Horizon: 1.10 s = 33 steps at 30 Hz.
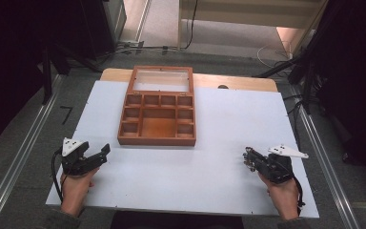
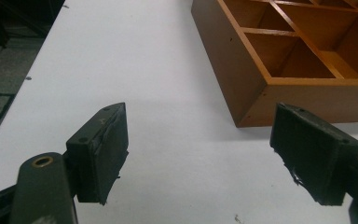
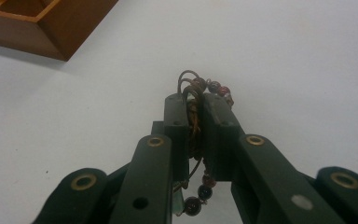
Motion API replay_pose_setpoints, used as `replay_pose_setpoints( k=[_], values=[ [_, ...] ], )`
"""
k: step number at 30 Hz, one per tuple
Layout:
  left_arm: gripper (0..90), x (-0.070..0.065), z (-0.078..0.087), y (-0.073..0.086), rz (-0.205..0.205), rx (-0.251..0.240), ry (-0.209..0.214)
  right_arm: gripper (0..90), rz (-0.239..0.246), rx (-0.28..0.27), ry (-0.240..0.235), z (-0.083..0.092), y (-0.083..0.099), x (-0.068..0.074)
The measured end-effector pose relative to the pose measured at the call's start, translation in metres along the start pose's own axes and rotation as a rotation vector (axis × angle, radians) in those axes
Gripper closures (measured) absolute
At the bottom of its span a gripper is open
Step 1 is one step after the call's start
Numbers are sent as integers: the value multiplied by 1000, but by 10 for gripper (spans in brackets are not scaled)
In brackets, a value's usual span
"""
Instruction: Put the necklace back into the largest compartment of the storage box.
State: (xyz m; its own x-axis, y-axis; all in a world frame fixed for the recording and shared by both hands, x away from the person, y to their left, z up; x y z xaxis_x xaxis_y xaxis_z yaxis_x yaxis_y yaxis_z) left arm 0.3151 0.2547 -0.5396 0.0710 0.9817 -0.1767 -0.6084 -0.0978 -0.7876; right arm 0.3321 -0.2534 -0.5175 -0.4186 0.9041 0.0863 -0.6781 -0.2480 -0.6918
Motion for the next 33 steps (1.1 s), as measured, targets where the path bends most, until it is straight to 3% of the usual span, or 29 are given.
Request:
replay_pose_setpoints(
  k=[8, 33],
  values=[
    [195, 0, 0, 0, 0, 0, 0, 782, 13, -2, -4, -1, -3, 6],
    [195, 0, 0, 0, 0, 0, 2, 782, 83, -24, -78, -7, -26, 50]
  ],
)
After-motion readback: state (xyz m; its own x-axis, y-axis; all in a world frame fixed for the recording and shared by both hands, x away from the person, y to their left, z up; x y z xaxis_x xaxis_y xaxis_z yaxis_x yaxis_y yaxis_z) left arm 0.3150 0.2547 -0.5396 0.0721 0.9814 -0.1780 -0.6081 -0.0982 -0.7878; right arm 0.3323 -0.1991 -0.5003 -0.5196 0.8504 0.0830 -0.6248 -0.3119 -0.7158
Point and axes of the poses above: each handheld gripper's, and its own axes: z roughly backward along the jaws, y roughly out of its underside, x roughly to its left, the point moved 9 cm from there along -z, roughly forward along the jaws, and after that the axes turned 6 degrees about x, right-handed, at the moved point
